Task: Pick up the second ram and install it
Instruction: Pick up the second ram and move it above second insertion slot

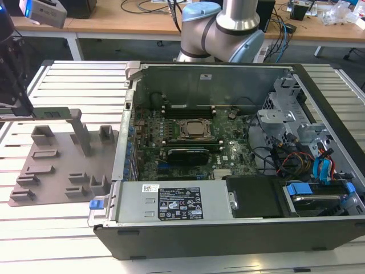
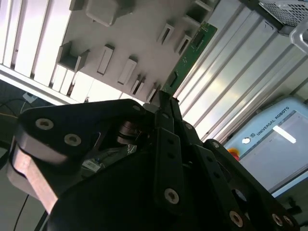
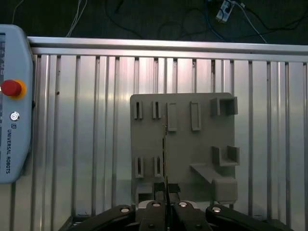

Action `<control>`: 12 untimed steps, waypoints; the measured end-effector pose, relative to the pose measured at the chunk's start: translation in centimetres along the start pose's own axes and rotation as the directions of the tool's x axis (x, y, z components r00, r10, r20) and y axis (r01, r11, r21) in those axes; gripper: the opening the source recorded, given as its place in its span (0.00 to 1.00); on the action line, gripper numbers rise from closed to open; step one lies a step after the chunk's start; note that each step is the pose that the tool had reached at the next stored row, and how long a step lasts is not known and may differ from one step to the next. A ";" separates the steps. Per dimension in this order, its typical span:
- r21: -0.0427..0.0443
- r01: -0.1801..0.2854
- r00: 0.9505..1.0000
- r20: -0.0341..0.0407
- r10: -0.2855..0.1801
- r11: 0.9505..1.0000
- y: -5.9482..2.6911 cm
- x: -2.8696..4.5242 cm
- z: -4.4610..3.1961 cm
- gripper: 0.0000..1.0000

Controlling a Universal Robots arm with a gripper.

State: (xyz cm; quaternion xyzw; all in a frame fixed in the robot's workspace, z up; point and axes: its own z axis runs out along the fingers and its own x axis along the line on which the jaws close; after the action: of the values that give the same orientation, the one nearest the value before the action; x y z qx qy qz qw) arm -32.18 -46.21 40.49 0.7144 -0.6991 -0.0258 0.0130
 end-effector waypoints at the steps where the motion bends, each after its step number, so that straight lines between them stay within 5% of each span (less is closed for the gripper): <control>1: 0.000 0.000 1.000 0.000 0.000 1.000 -0.11 0.00 -0.01 0.13; 6: 0.000 0.000 1.000 0.000 0.000 1.000 -0.43 0.01 -0.03 0.13; 12: 0.000 0.000 1.000 0.000 0.000 1.000 -2.56 0.05 -0.15 0.13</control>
State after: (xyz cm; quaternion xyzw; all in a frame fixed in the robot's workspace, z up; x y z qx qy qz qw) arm -29.62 -46.21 40.50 0.7144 -0.6991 -0.0257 0.0132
